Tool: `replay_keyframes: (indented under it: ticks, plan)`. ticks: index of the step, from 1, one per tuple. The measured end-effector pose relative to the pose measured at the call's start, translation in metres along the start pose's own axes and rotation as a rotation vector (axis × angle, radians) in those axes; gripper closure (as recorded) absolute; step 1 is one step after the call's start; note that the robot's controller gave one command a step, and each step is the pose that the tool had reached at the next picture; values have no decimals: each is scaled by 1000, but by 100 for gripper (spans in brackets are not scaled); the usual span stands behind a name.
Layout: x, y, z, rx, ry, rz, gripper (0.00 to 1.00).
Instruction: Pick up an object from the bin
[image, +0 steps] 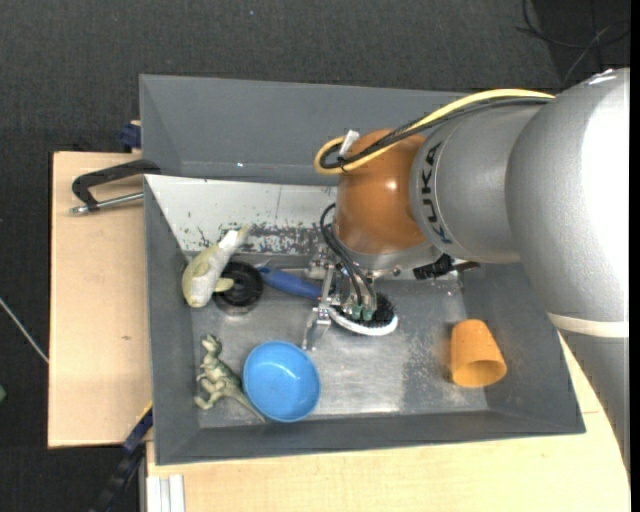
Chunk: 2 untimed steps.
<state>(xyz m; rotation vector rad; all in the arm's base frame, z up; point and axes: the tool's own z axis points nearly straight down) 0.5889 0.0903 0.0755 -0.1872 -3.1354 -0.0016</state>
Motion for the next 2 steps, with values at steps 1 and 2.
replay_keyframes:
  ticks: [1, 2]
  plan:
    - [0, 0, -4, -1, -3, 0, 100]
    - [4, 13, -126, -4, -13, 33, 100]
